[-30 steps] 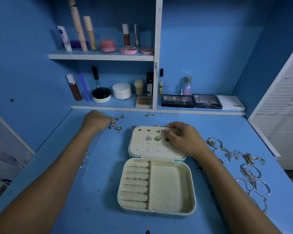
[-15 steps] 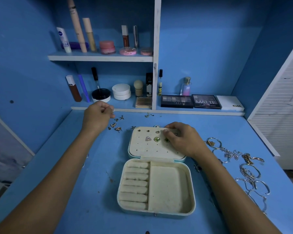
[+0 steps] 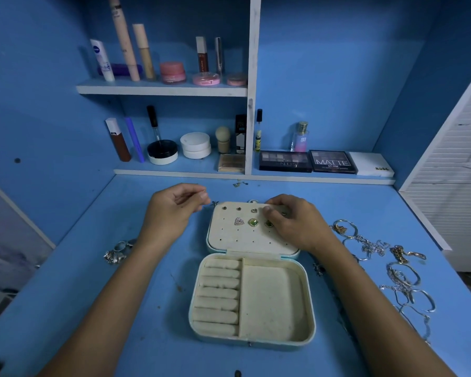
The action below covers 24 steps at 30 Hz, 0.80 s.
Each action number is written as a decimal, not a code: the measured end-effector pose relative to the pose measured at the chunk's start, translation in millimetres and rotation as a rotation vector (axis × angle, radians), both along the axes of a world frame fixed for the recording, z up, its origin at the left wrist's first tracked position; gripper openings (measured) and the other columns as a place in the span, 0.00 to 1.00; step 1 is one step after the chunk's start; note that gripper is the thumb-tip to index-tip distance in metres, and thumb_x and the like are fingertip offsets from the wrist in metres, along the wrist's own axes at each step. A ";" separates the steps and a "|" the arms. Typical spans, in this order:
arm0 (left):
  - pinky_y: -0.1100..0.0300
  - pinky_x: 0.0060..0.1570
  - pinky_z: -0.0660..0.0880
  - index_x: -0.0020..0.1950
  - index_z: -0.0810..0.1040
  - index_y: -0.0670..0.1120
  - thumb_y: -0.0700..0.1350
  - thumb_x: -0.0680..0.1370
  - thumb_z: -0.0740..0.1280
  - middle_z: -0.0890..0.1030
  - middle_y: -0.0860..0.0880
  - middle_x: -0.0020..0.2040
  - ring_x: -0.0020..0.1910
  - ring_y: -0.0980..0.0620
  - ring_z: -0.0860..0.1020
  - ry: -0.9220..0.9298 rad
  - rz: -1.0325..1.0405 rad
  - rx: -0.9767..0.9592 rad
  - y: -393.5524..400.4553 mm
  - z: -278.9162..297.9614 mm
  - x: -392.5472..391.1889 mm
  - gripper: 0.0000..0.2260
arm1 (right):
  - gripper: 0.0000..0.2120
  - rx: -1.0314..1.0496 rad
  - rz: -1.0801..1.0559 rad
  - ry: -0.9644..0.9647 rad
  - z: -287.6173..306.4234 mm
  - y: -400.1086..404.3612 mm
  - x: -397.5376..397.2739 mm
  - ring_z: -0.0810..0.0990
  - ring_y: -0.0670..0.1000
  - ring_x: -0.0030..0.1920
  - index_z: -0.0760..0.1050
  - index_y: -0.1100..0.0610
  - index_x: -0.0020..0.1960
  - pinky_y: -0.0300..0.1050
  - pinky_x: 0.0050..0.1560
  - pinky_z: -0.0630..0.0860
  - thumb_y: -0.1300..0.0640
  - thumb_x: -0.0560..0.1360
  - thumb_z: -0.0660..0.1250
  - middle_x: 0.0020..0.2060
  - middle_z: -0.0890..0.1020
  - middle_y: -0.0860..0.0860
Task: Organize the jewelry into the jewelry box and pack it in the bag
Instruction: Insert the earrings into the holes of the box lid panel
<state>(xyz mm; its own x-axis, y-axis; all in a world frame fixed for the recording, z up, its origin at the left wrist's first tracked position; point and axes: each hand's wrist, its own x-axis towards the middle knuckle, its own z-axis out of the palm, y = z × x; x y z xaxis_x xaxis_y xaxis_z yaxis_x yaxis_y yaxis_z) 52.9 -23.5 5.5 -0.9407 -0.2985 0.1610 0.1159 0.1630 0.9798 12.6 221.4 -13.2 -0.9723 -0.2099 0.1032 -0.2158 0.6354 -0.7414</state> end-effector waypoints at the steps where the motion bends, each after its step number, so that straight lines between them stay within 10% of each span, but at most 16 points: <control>1: 0.63 0.47 0.81 0.47 0.83 0.46 0.37 0.78 0.70 0.86 0.50 0.40 0.45 0.51 0.85 0.016 -0.011 0.006 0.6 -1.4 1.9 0.05 | 0.10 -0.002 -0.001 0.000 0.3 -0.1 0.3 0.78 0.49 0.54 0.80 0.49 0.55 0.46 0.55 0.76 0.45 0.79 0.66 0.49 0.83 0.45; 12: 0.54 0.52 0.79 0.49 0.84 0.56 0.39 0.79 0.69 0.81 0.58 0.48 0.45 0.56 0.80 0.114 -0.122 -0.310 0.0 -9.3 13.6 0.11 | 0.11 -0.023 -0.009 0.020 3.1 -0.2 3.7 0.79 0.48 0.51 0.80 0.51 0.56 0.45 0.52 0.76 0.46 0.79 0.66 0.48 0.83 0.46; 24: 0.69 0.43 0.70 0.44 0.79 0.50 0.40 0.75 0.73 0.84 0.55 0.44 0.45 0.57 0.79 0.042 -0.163 -0.387 8.1 -10.9 18.1 0.06 | 0.10 -0.039 -0.019 0.032 3.3 -0.6 4.7 0.79 0.46 0.48 0.80 0.50 0.55 0.39 0.45 0.73 0.46 0.79 0.66 0.45 0.82 0.44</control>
<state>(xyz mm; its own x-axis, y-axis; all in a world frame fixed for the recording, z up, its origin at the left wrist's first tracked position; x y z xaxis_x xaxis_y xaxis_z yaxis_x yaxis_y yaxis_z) 71.0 -15.4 -5.4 -0.9609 -0.0561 0.2713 0.2093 0.4945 0.8436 17.3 220.8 -9.9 -0.9721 -0.1865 0.1420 -0.2279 0.6102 -0.7587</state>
